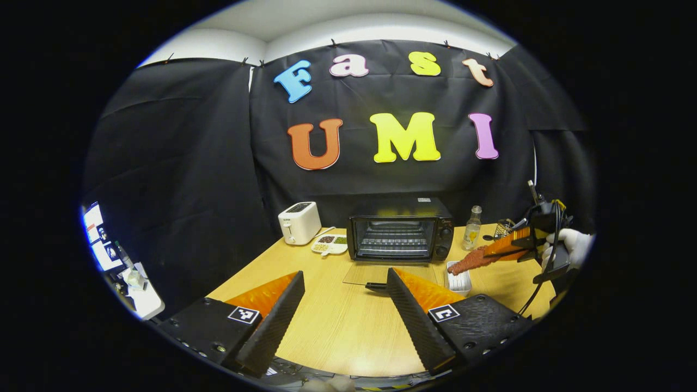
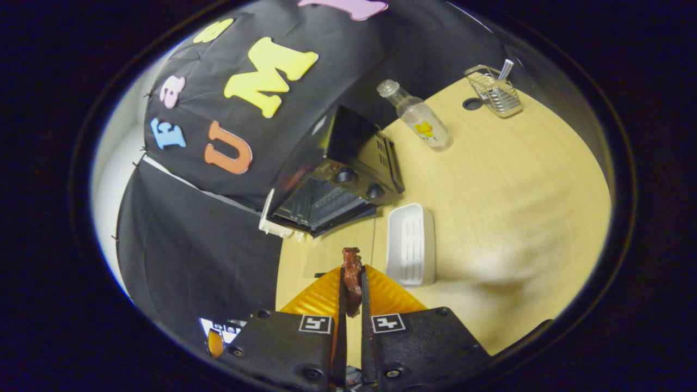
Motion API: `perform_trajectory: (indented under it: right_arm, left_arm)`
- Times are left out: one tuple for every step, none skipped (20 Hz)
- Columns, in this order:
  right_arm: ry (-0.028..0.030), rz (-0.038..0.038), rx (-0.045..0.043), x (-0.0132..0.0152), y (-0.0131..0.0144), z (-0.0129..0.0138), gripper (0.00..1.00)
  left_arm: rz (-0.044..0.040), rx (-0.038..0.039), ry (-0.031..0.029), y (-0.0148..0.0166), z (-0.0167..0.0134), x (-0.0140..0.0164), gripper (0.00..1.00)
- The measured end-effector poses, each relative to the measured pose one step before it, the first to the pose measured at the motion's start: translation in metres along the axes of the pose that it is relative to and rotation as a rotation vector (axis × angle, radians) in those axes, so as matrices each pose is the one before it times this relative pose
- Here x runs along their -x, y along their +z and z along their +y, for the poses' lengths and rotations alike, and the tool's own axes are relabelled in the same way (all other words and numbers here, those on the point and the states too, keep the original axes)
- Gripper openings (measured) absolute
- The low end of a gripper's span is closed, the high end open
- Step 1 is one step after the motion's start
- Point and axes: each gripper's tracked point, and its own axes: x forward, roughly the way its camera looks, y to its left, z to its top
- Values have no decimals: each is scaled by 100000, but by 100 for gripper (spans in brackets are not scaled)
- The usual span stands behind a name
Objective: Open the electric oven with the left hand, put the food in, and close the electric oven.
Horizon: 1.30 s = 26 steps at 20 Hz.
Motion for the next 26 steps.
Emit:
perform_trajectory:
  right_arm:
    - [716,-4339,-896,573,-534,1248,13]
    - [-502,-4683,-1252,351,-756,1094,13]
    - [-451,-4436,-1697,333,-698,844,13]
    - [-15,-4402,-1915,270,-775,884,13]
    - [197,-4200,-2872,121,-654,740,13]
    - [108,-3760,-3631,130,-771,755,13]
    - [-431,-1831,-3338,-302,-774,516,13]
    - [-428,-1586,-2149,-401,-997,412,13]
    - [-627,-1577,-1268,-496,-626,461,13]
    - [-1294,-1883,-1018,-762,-435,330,13]
    - [-1050,-2714,-1432,-859,-251,300,13]
    - [266,-2757,-1547,-1008,-141,743,13]
    - [431,-1674,-1426,-1223,-272,670,13]
    - [-10,-1026,-1498,-1299,-461,465,13]
    - [-334,-987,-1405,-1394,-280,292,13]
    - [-634,-798,-1243,-1592,-376,207,13]
    - [-902,-849,-1387,-1663,-136,-92,13]
    - [-624,-1660,-1586,-1606,-62,30,14]
    - [-287,-1323,-1553,-1671,20,37,13]
    - [16,-1894,-799,-1721,142,34,13]
    - [-931,-979,388,-1592,-72,-130,13]
    - [-1339,-767,959,-1727,-106,-295,13]
    - [-1061,-976,958,-1639,96,-243,13]
    - [-810,-1267,1128,-1355,180,53,13]
    - [-574,-1424,865,-1314,151,-3,13]
    - [-92,-1188,231,-1464,175,-30,13]
  left_arm:
    - [-378,153,-1321,-413,552,836,97]
    - [513,-315,-1208,-341,673,970,97]
    - [273,-209,-1377,-368,853,1044,97]
    - [-944,-556,-1828,-27,679,946,97]
    - [-498,-893,-1515,15,660,886,97]
    - [-624,-1344,-774,-42,757,867,97]
    - [-231,-671,-640,-192,835,573,97]
    - [-349,366,-214,84,659,607,97]
    - [82,845,-518,-63,553,358,97]
    - [-254,181,-295,-17,436,237,97]
    - [-144,-462,47,153,478,57,97]
    - [279,-585,-86,67,494,53,97]
    - [412,-61,353,-49,587,-266,97]
    - [454,304,-89,-67,547,-336,97]
    - [483,93,280,113,444,-290,97]
    - [451,-583,392,57,587,-543,97]
    - [241,-575,839,76,616,-529,97]
    - [-297,31,502,374,668,-760,97]
    - [807,465,291,229,536,-816,97]
    - [571,61,1115,226,709,-927,97]
    - [644,457,182,327,611,-801,96]
    - [52,389,596,538,478,-831,97]
    - [-313,416,624,546,533,-951,97]
    - [-373,330,348,622,389,-963,97]
    - [-830,-183,533,602,293,-1025,97]
    - [182,-163,-36,353,192,-884,97]
